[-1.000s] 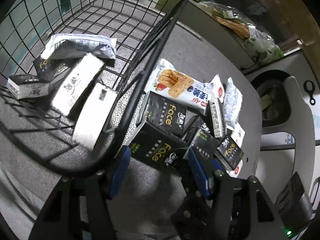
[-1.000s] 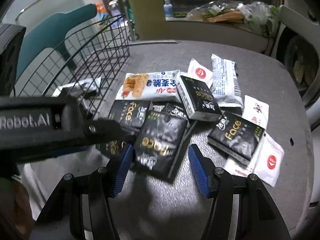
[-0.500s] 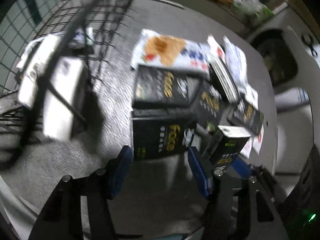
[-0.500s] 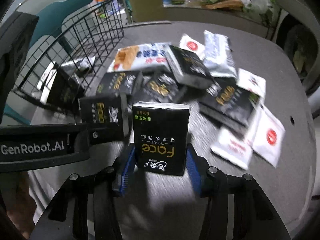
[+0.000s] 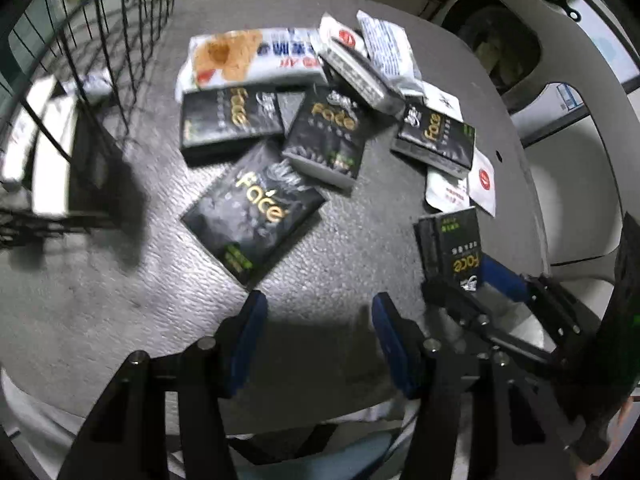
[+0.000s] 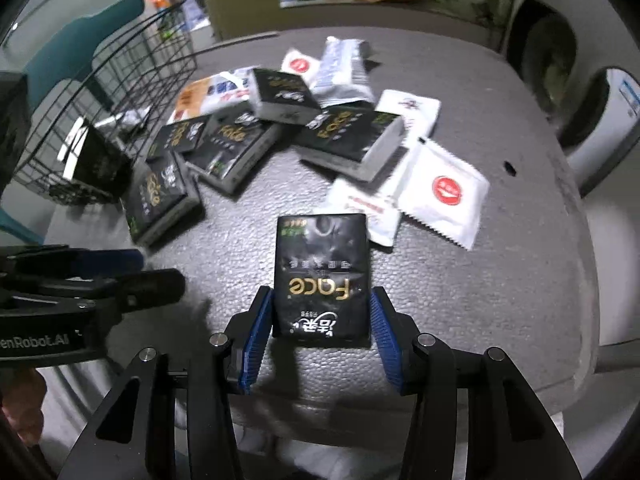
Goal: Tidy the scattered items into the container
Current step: 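Hold the pack in the right gripper while the left grasps another black Face pack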
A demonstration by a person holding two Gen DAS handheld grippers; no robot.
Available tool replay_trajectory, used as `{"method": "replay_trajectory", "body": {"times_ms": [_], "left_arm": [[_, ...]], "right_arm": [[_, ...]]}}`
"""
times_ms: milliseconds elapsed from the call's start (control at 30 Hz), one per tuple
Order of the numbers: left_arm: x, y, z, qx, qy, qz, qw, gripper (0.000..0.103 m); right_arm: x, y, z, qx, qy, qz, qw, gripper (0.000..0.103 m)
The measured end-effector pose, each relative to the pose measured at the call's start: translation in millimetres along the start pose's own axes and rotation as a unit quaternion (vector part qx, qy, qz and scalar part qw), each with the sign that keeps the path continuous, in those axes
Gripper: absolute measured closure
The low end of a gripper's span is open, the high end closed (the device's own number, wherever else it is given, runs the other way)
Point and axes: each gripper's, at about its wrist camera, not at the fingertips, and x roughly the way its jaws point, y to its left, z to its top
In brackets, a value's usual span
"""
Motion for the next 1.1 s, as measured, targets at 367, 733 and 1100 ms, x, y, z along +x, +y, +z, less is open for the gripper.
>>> {"method": "replay_trajectory", "body": {"times_ms": [367,733,1100], "left_arm": [[-20,-1,34,0.058,-0.037,0.061,0.9958,0.040],[10,-3,54,0.099,-0.032,0.097,0.9898,0.039],[-7,-4,22,0.097,-0.029,0.061,0.9930,0.039]], "right_arm": [[5,9,12,0.001,-0.016,0.013,1.000,0.046],[11,3,14,0.013,-0.014,0.022,1.000,0.046],[3,2,9,0.004,-0.013,0.009,1.000,0.046]]}}
